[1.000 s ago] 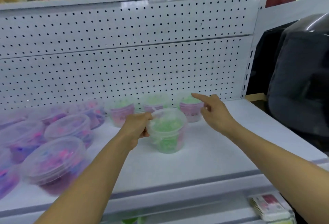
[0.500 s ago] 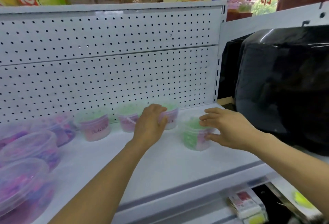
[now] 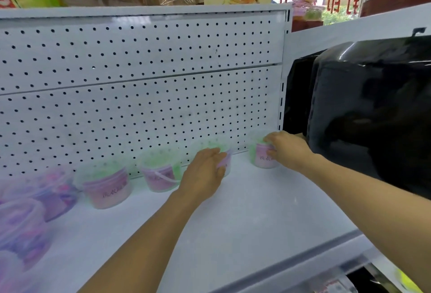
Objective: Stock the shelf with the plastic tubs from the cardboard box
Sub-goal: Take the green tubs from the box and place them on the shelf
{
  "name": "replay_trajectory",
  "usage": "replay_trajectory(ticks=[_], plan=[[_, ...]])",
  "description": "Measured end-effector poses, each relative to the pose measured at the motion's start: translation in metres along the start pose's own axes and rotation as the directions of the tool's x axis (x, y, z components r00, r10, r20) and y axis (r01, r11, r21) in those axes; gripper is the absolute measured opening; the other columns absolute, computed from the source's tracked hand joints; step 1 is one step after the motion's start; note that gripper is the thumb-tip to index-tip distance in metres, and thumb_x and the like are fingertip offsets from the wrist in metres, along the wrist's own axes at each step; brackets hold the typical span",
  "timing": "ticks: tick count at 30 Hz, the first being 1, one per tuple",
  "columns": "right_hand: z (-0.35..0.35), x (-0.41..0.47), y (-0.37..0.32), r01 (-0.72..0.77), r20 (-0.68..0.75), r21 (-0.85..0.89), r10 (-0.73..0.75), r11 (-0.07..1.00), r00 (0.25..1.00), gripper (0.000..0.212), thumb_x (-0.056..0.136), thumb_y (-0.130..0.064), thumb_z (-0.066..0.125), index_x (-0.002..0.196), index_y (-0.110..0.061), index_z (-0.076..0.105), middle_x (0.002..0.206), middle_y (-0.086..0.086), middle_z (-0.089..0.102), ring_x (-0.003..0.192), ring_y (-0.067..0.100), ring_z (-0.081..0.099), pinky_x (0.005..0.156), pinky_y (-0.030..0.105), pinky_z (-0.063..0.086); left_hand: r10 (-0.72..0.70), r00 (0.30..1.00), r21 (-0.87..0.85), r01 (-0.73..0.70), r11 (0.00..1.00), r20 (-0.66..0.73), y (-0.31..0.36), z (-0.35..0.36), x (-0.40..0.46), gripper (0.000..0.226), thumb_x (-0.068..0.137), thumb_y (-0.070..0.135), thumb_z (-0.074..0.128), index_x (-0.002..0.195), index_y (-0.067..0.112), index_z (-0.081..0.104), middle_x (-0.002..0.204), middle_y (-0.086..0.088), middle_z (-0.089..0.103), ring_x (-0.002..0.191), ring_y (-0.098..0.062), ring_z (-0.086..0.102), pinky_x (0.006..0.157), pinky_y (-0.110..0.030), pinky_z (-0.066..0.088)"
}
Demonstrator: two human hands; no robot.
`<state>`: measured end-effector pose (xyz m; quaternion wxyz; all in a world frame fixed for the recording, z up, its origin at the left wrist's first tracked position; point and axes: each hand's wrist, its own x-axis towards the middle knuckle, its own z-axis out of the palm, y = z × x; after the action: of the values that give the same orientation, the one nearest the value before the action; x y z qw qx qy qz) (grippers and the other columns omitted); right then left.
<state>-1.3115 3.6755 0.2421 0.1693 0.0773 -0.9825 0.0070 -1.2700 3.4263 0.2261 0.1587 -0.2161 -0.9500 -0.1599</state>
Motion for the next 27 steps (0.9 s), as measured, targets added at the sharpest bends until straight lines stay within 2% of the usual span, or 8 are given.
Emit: replay_trajectory(ticks=[3, 6, 8, 11, 15, 18, 22, 27], plan=[[0.003, 0.005, 0.004, 0.005, 0.014, 0.017, -0.006, 1.000, 1.000, 0.029, 0.088, -0.016, 0.051, 0.117, -0.018, 0.055, 0.117, 0.003, 0.058, 0.100, 0.026, 0.056, 0.052, 0.025, 0.025, -0.006, 1.000, -0.013, 0.006, 1.000, -0.011, 0.000, 0.002, 0.002, 0.046, 0.099, 0.025, 0.043, 0.145, 0.022, 0.040, 0.153, 0.003, 0.032, 0.141, -0.015, 0.022, 0.110, -0.027, 0.023], [-0.002, 0.001, 0.001, 0.014, 0.071, -0.014, -0.013, 1.000, 0.997, 0.037, 0.088, -0.018, 0.053, 0.125, -0.016, 0.050, 0.125, 0.004, 0.054, 0.108, 0.026, 0.053, 0.060, 0.027, 0.033, -0.021, 1.000, 0.010, 0.021, 1.000, 0.002, -0.001, 0.002, 0.003, 0.046, 0.098, 0.027, 0.045, 0.143, 0.024, 0.040, 0.151, 0.005, 0.034, 0.140, -0.015, 0.024, 0.106, -0.032, 0.033], [-0.008, -0.005, -0.003, 0.023, 0.108, -0.086, -0.013, 0.996, 0.994, 0.050, 0.088, -0.025, 0.056, 0.135, -0.016, 0.042, 0.137, 0.004, 0.047, 0.122, 0.026, 0.045, 0.083, 0.033, 0.042, -0.020, 1.000, 0.044, 0.019, 0.999, 0.016, 0.001, 0.000, 0.003, 0.048, 0.097, 0.028, 0.045, 0.144, 0.025, 0.038, 0.150, 0.004, 0.035, 0.140, -0.016, 0.024, 0.105, -0.034, 0.035], [-0.018, -0.029, -0.013, -0.012, 0.034, -0.034, 0.014, 0.999, 0.999, 0.068, 0.090, -0.035, 0.057, 0.148, -0.020, 0.025, 0.152, 0.002, 0.032, 0.137, 0.024, 0.031, 0.110, 0.044, 0.027, -0.002, 1.000, 0.119, 0.005, 0.993, -0.019, 0.012, -0.005, -0.006, 0.055, 0.097, 0.034, 0.046, 0.148, 0.023, 0.029, 0.150, -0.001, 0.035, 0.141, -0.021, 0.024, 0.111, -0.036, 0.027], [-0.034, -0.091, -0.031, 0.087, -0.238, 0.087, -0.064, 0.992, 0.969, 0.061, 0.090, -0.037, 0.056, 0.144, -0.017, 0.035, 0.144, 0.004, 0.044, 0.126, 0.027, 0.045, 0.100, 0.041, 0.037, 0.031, 0.988, 0.137, -0.010, 0.990, -0.151, 0.041, -0.008, -0.054, 0.066, 0.093, 0.046, 0.049, 0.149, 0.020, 0.026, 0.146, -0.002, 0.041, 0.139, -0.025, 0.031, 0.112, -0.042, 0.027], [-0.042, -0.148, -0.040, 0.115, -0.351, 0.100, -0.073, 0.988, 0.934, 0.056, 0.088, -0.040, 0.059, 0.137, -0.017, 0.043, 0.131, 0.004, 0.054, 0.107, 0.029, 0.057, 0.079, 0.040, 0.047, 0.052, 0.965, 0.096, -0.028, 0.995, -0.256, 0.071, -0.007, -0.103, 0.064, 0.089, 0.048, 0.055, 0.144, 0.019, 0.036, 0.138, -0.003, 0.050, 0.127, -0.025, 0.044, 0.107, -0.043, 0.036], [-0.042, -0.230, -0.039, 0.132, -0.356, 0.122, -0.081, 0.984, 0.931, 0.052, 0.089, -0.041, 0.053, 0.134, -0.016, 0.049, 0.129, 0.007, 0.056, 0.102, 0.032, 0.061, 0.071, 0.043, 0.054, 0.114, 0.954, 0.053, -0.103, 0.993, -0.278, 0.113, 0.002, -0.167, 0.057, 0.090, 0.048, 0.050, 0.140, 0.021, 0.042, 0.130, -0.002, 0.057, 0.117, -0.022, 0.050, 0.097, -0.036, 0.041], [-0.021, -0.347, -0.021, 0.114, -0.269, 0.110, -0.081, 0.987, 0.960, 0.049, 0.089, -0.041, 0.052, 0.131, -0.015, 0.054, 0.126, 0.006, 0.059, 0.102, 0.029, 0.061, 0.070, 0.038, 0.051, 0.153, 0.980, -0.021, -0.157, 0.987, -0.125, 0.164, 0.037, -0.251, 0.054, 0.092, 0.048, 0.043, 0.139, 0.020, 0.044, 0.124, -0.002, 0.058, 0.107, -0.020, 0.052, 0.082, -0.034, 0.047]])
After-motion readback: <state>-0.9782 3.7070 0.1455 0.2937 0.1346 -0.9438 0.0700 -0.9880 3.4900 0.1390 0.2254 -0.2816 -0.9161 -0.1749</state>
